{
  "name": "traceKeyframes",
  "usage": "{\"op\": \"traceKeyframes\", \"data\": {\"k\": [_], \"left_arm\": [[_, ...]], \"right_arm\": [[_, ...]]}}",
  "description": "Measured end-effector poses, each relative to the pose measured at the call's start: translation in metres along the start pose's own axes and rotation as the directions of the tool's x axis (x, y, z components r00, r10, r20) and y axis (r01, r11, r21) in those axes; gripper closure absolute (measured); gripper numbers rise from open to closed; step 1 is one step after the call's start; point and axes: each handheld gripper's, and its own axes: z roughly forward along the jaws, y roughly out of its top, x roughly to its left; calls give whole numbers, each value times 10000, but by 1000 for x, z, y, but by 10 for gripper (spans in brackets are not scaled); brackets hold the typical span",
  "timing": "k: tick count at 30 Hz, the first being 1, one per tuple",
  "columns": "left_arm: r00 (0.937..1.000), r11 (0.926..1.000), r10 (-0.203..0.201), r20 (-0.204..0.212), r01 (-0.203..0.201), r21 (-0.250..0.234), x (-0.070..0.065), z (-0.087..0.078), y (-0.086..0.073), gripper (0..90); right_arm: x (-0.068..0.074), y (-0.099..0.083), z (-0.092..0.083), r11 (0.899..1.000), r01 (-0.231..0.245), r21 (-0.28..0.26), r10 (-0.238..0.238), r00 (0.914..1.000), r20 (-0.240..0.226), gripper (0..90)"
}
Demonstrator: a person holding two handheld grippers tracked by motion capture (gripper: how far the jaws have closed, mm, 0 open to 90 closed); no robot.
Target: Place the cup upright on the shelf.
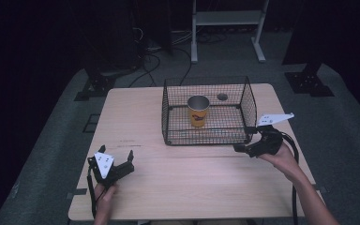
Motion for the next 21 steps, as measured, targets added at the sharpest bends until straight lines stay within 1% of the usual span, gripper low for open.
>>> {"op": "traceKeyframes", "data": {"k": [9, 12, 21], "left_arm": [[10000, 10000, -6, -4, 6, -8, 0, 0, 0, 8], [10000, 10000, 8, -6, -8, -16, 0, 0, 0, 8], [10000, 10000, 23, -9, -23, -23, 0, 0, 0, 8]], "right_arm": [[2, -11, -6, 10000, -33, -46, 34, 9999, 115, 21], [3, -17, -10, 9998, -70, -164, 73, 9999, 141, 21], [5, -29, -14, 9995, -182, -261, 188, 9995, 246, 21]]}}
